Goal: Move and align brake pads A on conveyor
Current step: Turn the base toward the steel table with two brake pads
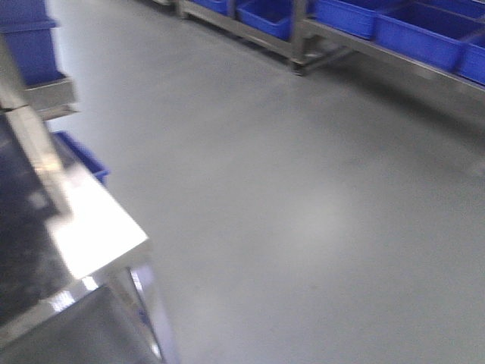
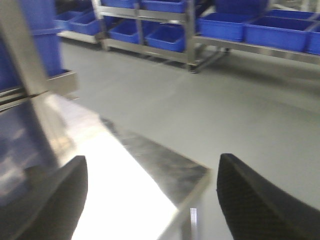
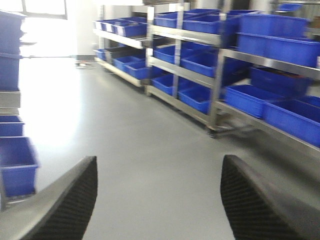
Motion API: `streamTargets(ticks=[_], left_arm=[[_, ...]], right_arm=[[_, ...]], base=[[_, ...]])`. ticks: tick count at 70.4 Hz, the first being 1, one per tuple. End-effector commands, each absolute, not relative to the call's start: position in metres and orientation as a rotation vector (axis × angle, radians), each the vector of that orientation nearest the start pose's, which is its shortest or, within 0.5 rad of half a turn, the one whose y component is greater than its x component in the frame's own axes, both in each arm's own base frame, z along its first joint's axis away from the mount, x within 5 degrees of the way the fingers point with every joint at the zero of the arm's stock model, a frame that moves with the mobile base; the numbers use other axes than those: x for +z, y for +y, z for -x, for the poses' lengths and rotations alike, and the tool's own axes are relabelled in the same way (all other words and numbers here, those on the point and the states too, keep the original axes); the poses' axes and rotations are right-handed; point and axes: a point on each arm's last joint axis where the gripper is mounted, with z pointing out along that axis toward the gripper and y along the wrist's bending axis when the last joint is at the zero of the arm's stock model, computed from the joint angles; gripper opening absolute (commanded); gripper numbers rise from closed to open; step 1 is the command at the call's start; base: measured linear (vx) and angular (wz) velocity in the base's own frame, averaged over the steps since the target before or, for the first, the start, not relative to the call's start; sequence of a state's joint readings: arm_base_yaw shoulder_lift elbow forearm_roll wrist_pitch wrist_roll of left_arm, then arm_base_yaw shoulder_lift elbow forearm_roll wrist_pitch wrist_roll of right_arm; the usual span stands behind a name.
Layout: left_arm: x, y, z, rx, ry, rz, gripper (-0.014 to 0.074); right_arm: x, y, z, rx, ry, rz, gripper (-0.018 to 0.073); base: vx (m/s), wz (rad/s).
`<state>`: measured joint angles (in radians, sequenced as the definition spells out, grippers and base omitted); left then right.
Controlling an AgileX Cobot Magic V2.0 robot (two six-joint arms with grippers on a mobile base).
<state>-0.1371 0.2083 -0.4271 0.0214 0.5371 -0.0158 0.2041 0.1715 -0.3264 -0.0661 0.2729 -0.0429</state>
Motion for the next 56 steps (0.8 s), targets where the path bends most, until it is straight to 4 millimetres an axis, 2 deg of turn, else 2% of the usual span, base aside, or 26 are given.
streamTargets(ticks=[1, 56], left_arm=[[0.3086, -0.007, -0.0535, -0.103, 1.714, -0.113, 0.0524], [0.3086, -0.007, -0.0535, -0.103, 1.714, -0.113, 0.0524]], right_arm=[[0.3026, 0.0103, -0.0562, 0.058, 1.492, 0.232, 0.0497], [0.3026, 0.0103, -0.0562, 0.057, 1.492, 0.231, 0.0497]], base=[[0.25, 0.86], [0.16, 0.78]])
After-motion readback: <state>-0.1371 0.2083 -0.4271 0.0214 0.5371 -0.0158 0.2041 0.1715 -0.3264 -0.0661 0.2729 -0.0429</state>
